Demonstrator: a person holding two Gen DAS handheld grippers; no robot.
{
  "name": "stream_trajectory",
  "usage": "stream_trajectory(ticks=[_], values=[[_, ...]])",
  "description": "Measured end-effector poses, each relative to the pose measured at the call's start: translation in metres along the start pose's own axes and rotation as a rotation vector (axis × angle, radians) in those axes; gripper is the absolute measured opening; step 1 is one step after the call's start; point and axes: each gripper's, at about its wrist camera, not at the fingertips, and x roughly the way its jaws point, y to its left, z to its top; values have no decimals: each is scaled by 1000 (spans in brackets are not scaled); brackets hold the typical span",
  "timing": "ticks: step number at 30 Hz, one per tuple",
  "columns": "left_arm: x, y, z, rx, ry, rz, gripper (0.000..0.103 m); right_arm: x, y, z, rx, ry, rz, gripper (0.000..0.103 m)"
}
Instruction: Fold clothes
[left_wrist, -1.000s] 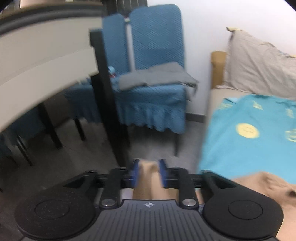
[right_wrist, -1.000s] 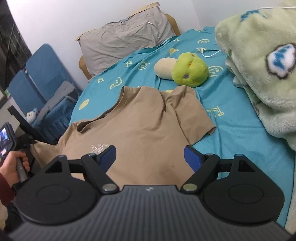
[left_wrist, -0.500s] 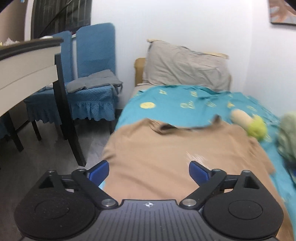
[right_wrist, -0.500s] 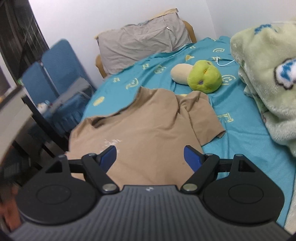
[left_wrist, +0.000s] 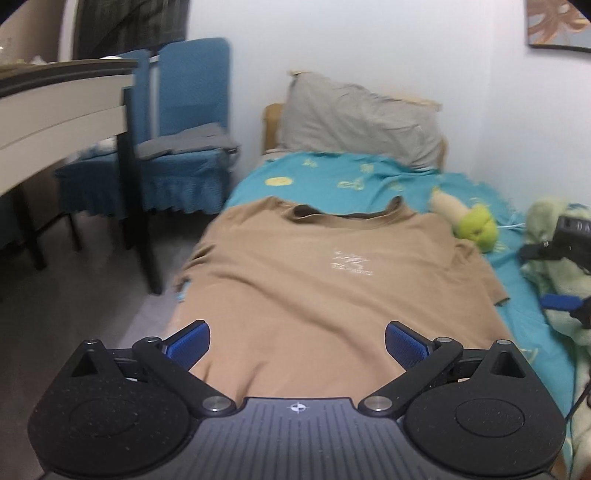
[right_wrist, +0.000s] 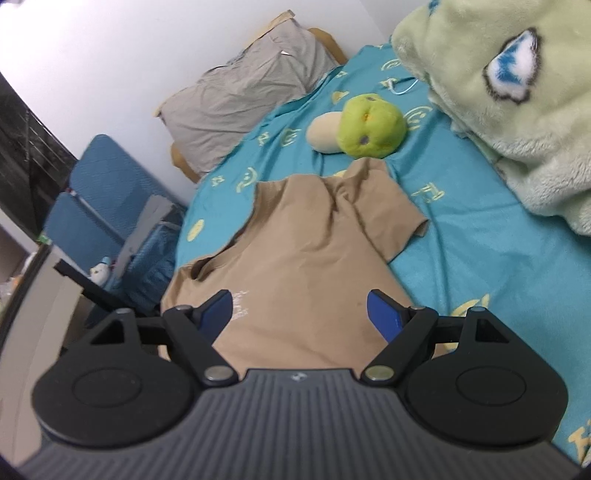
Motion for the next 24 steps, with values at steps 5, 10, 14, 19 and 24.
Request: stream_trajectory(ticks=[5,10,14,19,24], values=[[-69,-36,25,91,-3,15,102,9,-2,5,-22,-18,-75,82],[-133,-73,40,138,5,-43,103,16,-5,12,-11,-17,-91,82],[-157,-92,48,125,24,-103,103,19,-6,10,3,4,-95,82],[-160,-96,45,52,104,-181,103,20,-1,6,-8,22,-90,82],[-160,-93,47,-9,150,-265,102,18,-3,5,14,28,-83,82]])
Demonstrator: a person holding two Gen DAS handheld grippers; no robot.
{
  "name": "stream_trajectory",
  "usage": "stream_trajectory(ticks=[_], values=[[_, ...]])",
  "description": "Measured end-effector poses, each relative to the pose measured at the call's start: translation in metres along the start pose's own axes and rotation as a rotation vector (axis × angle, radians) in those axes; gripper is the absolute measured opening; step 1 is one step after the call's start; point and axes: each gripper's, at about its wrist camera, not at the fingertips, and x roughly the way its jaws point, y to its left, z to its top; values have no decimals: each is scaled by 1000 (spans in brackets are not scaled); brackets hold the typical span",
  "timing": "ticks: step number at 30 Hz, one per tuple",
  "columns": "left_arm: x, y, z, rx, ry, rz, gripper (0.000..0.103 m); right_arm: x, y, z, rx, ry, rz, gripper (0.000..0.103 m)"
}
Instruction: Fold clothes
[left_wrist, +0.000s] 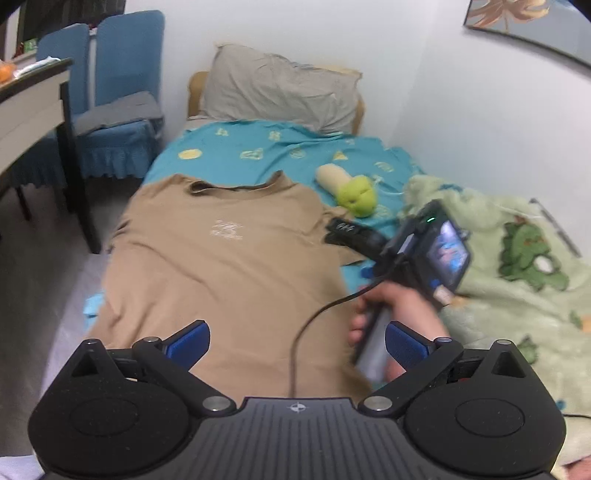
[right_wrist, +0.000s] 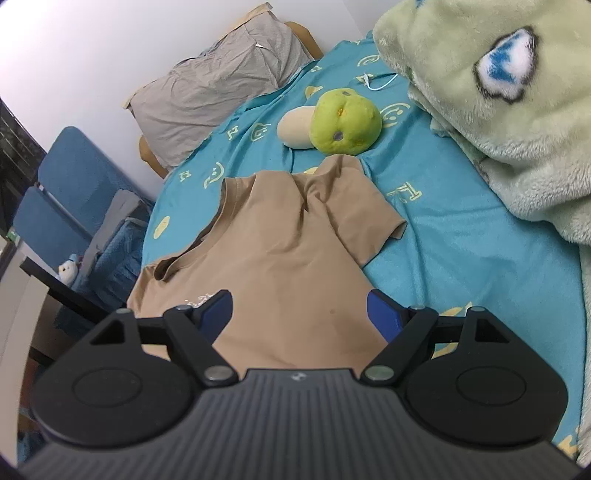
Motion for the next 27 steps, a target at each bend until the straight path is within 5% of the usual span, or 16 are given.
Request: stream_trajectory(ticks=[16,27], values=[[-12,7,22,-93,-107,-159,102,-2,-9,-2,86,41,17,82],[-11,2,30,-88,-126,-173,102,-1,-14,-1,113,51,9,82]])
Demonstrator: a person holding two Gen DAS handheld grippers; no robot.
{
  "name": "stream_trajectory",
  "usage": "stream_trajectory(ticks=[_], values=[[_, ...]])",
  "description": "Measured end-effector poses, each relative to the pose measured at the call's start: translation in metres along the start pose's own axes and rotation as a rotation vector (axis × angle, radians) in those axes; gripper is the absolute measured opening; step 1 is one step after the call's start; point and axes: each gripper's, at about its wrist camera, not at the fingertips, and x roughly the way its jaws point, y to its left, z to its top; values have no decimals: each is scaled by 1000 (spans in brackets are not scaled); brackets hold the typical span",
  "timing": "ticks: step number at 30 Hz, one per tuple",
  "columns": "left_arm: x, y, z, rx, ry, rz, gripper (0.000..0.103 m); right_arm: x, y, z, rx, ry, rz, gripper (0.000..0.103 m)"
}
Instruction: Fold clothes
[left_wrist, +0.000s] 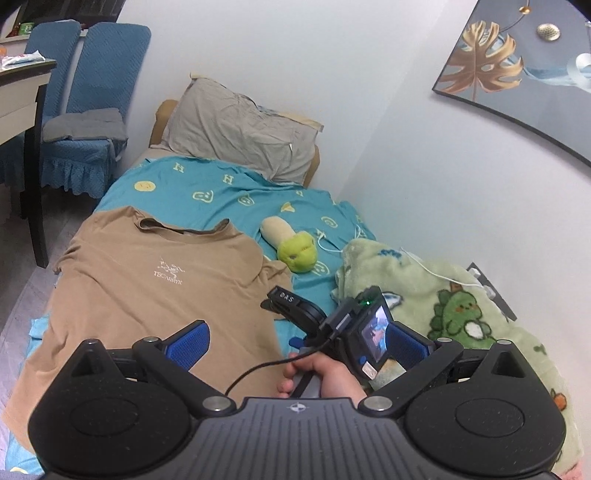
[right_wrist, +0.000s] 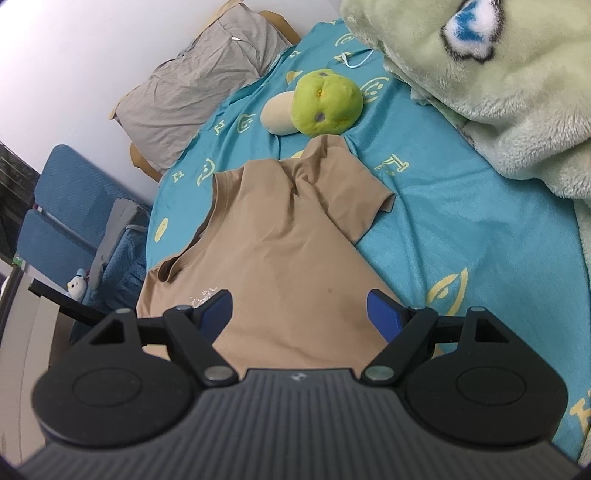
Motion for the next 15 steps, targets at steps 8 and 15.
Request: stream_trajectory(ticks=[8,15], values=[[28,-1,7,70,-73,126,103,-1,0,2,-15,-6,0,82],[112,71,-25,195,-58,369,103,8,0,1,-9,1,34,82]])
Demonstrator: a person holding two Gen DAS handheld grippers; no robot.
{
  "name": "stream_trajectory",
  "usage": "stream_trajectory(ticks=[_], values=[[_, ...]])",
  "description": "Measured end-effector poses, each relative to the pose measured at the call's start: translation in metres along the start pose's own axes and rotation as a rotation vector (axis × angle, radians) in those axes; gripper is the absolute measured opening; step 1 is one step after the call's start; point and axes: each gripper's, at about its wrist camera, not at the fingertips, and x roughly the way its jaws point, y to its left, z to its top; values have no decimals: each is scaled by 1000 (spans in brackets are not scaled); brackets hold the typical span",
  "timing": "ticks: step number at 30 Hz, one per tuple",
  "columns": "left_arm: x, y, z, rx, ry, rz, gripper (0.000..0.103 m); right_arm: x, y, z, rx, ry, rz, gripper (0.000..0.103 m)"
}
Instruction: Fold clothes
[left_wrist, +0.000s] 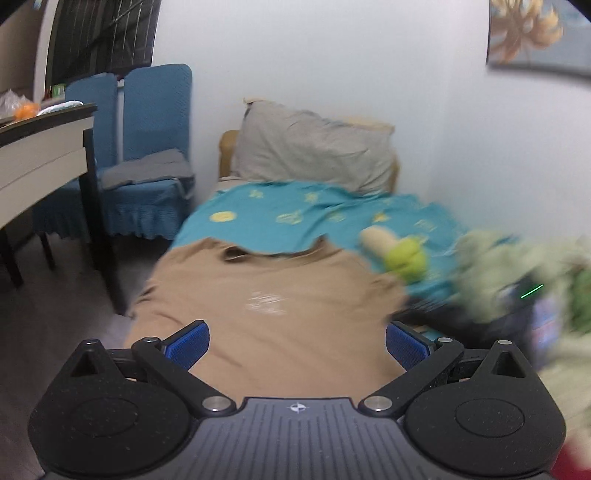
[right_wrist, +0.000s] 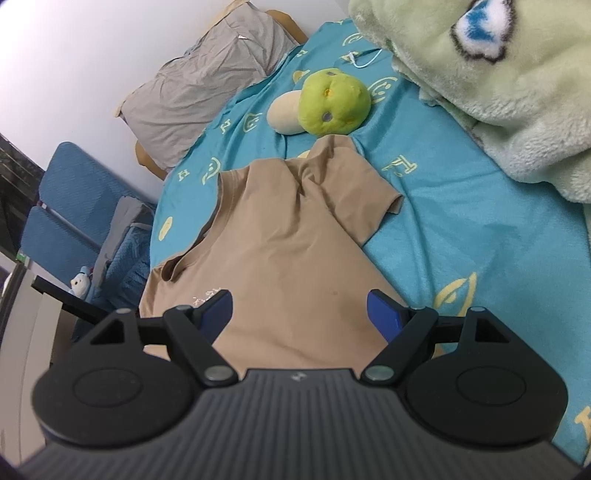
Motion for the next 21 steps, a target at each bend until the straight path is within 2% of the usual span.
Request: stream_trajectory(ticks=[5,8,12,17,21], values=[[71,40,-38,17,-1,58,103,20,-11,1,95,7,63,82],[105,61,-51,-36,111,55,102,39,-20,2,156,11,88,82],[119,76,-59,-95,160,-11,102,55,-36,6,248,-15,114,82],[135,79,-66,-127,190,-42,102,60,-58,15,326,-124,71,84],[143,81,-72,-160,207,-54,102,86,-73,23,354,-148,49,84]])
